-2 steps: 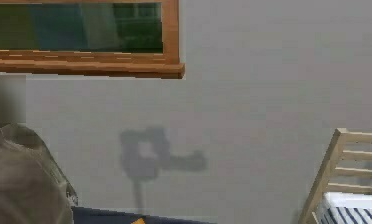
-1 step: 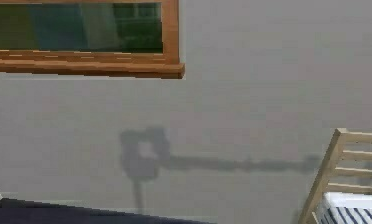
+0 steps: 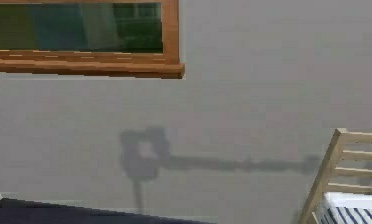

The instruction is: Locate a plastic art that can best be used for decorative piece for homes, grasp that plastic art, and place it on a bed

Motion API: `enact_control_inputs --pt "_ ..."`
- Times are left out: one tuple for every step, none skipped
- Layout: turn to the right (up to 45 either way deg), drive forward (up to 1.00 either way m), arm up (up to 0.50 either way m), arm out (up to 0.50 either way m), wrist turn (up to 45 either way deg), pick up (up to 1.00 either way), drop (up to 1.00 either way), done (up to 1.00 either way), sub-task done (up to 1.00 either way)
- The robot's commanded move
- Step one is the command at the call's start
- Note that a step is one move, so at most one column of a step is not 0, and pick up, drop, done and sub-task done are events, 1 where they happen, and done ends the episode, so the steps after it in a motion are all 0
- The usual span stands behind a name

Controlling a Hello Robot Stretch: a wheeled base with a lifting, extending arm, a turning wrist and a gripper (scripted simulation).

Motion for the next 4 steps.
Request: enact_control_inputs --pt "0.0 0.00 0.00 0.00 45.0 0.00 0.00 0.00 0.00" --pt "0.0 0.00 0.00 0.00 45.0 0.00 0.00 0.00 0.00" --pt "0.0 0.00 -0.22 0.00 0.0 0.00 0.00 0.00 0.00" --pt "0.0 0.00 -0.32 0.00 0.0 0.00 0.00 0.00 0.00"
